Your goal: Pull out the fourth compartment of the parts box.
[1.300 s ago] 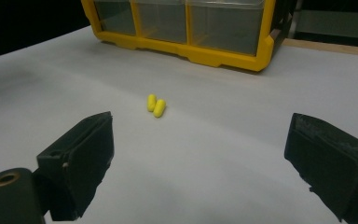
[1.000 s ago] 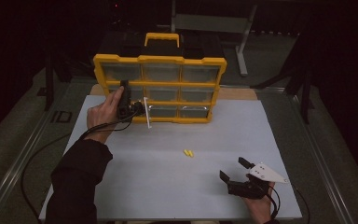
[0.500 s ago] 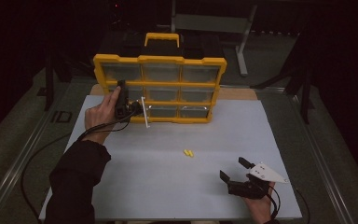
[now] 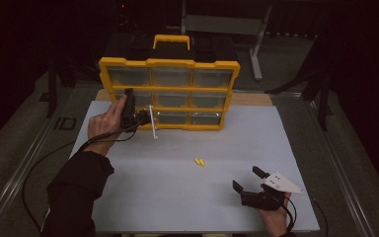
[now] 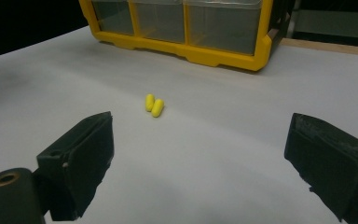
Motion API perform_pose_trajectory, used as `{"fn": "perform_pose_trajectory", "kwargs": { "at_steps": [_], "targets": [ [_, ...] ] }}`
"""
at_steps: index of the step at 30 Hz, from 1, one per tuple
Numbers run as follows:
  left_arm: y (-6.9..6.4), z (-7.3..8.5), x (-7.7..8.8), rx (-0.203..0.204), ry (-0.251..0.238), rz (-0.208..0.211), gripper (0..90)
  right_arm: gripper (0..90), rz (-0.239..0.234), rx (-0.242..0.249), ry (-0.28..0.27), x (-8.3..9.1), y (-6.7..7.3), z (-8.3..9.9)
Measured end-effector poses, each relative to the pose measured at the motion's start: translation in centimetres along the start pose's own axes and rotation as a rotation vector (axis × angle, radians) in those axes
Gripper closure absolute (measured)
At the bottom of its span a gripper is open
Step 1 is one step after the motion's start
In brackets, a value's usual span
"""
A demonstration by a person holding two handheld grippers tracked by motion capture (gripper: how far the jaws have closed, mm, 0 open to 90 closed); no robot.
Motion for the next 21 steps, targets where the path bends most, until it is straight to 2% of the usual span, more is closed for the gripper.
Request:
{"fn": "perform_pose_trajectory", "kwargs": {
  "at_steps": [9, 13, 21],
  "targets": [
    [-0.16, -0.15, -0.32, 0.007, 0.014, 0.042, 74.7, 8.0, 0.000, 0.004, 0.004, -0.03, 0.05, 0.02],
    [-0.12, -0.12, -0.55, 0.009, 0.025, 0.049, 75.7, 7.9, 0.000, 0.003, 0.003, -0.01, 0.03, 0.01],
    [-0.06, -0.07, -0.69, -0.016, 0.027, 0.054, 77.9, 8.0, -0.001, 0.001, 0.005, -0.05, 0.04, 0.02]
  ]
}}
Point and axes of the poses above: each handheld gripper's, and its own axes: x roughly backward along the jaws, z roughly out of its underside, y roughly to its left, the point moved 2 cm from there along -x, roughly forward along the jaws, and after that the axes turned 7 degrees about -x, right-handed, at the moved point
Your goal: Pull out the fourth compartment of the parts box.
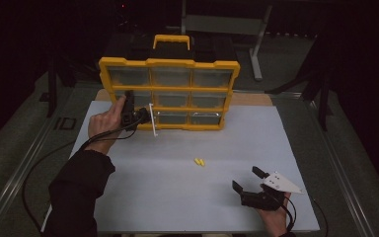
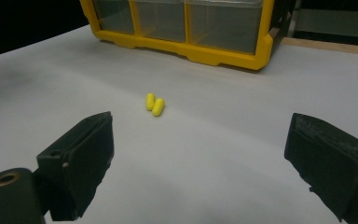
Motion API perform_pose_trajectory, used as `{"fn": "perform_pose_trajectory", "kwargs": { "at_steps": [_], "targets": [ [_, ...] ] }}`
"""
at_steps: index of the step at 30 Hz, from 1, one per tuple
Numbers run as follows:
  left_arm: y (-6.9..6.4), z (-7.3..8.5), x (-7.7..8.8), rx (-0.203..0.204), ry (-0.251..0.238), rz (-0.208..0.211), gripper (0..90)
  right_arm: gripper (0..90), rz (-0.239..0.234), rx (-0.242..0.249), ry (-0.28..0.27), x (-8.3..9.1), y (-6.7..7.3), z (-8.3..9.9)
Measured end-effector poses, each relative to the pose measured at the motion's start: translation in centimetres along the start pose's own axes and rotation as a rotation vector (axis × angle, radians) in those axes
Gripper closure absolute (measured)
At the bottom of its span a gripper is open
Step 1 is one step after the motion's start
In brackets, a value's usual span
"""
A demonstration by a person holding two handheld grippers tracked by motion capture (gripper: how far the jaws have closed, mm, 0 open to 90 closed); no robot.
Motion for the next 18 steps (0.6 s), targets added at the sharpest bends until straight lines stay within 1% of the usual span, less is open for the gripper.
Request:
{"fn": "perform_pose_trajectory", "kwargs": {
  "at_steps": [3, 6, 11, 13, 18],
  "targets": [
    [-0.1, -0.2, 0.1, -0.019, 0.009, -0.006, 79.2, 8.0, -0.001, 0.001, 0.002, 0.0, 0.0, 0.0],
    [-0.1, -0.2, 0.2, -0.019, 0.002, -0.009, 79.9, 8.0, -0.002, 0.001, 0.004, 0.0, 0.1, 0.0],
    [0.0, 0.0, 0.5, -0.015, -0.004, 0.001, 80.0, 8.0, 0.001, 0.001, 0.003, 0.0, 0.0, 0.0],
    [0.0, 0.1, 0.7, -0.020, 0.002, -0.001, 80.1, 7.9, 0.000, 0.001, -0.001, 0.0, 0.0, 0.0],
    [-0.1, 0.1, 1.1, -0.014, -0.004, -0.010, 80.1, 7.9, -0.002, -0.001, 0.001, 0.0, 0.0, 0.0]
  ]
}}
Point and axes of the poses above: each handheld gripper's, and its own axes: x roughly backward along the jaws, z roughly out of its underside, y roughly to its left, the point moved 2 cm from there along -x, roughly forward along the jaws, and after that the axes turned 7 degrees about -x, right-handed, at the moved point
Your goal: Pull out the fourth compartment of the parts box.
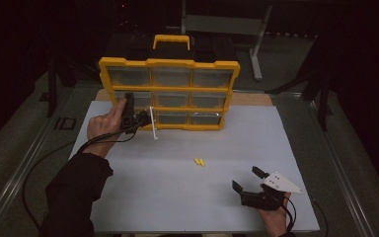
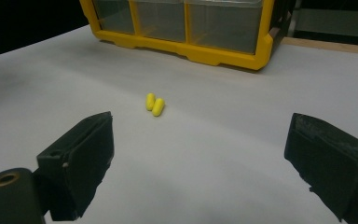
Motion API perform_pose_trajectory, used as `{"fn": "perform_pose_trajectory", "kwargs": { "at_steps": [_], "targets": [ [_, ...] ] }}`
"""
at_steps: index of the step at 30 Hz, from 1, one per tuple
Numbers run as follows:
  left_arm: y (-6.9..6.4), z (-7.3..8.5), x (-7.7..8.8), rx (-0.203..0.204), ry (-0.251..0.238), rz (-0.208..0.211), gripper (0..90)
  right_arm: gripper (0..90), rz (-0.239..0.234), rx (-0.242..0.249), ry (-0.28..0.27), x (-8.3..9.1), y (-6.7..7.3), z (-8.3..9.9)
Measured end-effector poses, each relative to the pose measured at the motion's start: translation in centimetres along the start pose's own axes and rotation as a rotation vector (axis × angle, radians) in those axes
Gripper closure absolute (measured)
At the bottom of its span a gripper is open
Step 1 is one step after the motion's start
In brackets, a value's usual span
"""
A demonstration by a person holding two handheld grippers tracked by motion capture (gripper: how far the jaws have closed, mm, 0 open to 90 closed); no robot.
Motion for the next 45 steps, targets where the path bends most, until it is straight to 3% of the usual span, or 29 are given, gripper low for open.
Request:
{"fn": "perform_pose_trajectory", "kwargs": {
  "at_steps": [28, 45],
  "targets": [
    [-0.2, 0.7, 2.6, 0.016, -0.011, -0.014, 80.0, 7.9, 0.000, 0.002, 0.004, -0.1, 0.1, 0.0],
    [-0.6, 1.1, 4.8, 0.005, -0.018, -0.023, 80.0, 7.9, 0.000, 0.002, 0.002, -0.1, 0.1, 0.0]
  ]
}}
Point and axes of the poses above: each handheld gripper's, and its own axes: x roughly backward along the jaws, z roughly out of its underside, y roughly to its left, the point moved 2 cm from there along -x, roughly forward along the jaws, and after that the axes turned 7 degrees about -x, right-handed, at the moved point
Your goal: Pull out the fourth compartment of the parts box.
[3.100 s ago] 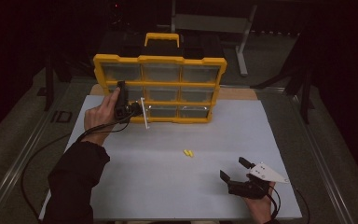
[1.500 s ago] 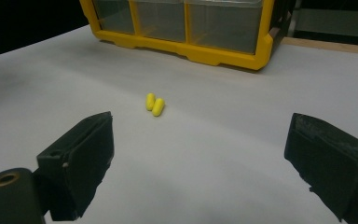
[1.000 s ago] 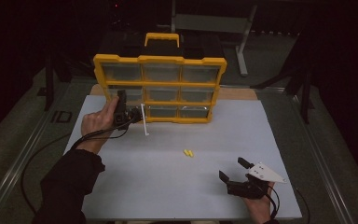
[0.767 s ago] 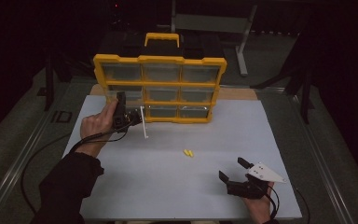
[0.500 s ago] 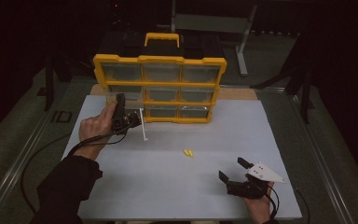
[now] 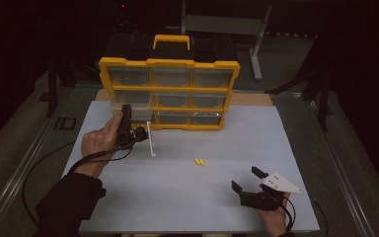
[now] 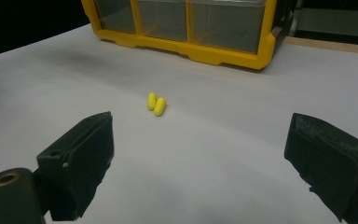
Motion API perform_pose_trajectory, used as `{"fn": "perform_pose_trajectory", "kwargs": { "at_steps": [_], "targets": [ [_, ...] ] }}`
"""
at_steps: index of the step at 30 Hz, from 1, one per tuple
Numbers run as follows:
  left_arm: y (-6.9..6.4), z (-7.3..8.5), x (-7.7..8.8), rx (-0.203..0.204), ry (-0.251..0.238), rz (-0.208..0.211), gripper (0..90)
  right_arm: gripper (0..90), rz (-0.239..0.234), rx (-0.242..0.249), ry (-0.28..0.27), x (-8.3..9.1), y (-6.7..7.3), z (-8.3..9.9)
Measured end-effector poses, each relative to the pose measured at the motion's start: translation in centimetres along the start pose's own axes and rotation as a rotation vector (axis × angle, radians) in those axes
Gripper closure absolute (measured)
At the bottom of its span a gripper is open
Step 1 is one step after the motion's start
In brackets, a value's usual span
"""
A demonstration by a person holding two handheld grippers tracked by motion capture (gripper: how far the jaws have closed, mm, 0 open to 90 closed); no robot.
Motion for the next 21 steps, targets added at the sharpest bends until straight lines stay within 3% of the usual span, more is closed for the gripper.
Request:
{"fn": "perform_pose_trajectory", "kwargs": {
  "at_steps": [21],
  "targets": [
    [-0.1, 0.6, 2.5, 0.000, -0.017, -0.015, 80.0, 8.0, 0.000, 0.003, 0.000, 0.0, 0.1, 0.0]
  ]
}}
Point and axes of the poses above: each handheld gripper's, and its own axes: x roughly backward along the jaws, z roughly out of its underside, y roughly to its left, the point moved 2 cm from there along -x, roughly forward along the jaws, and after that the axes turned 7 degrees about -x, right-handed, at the moved point
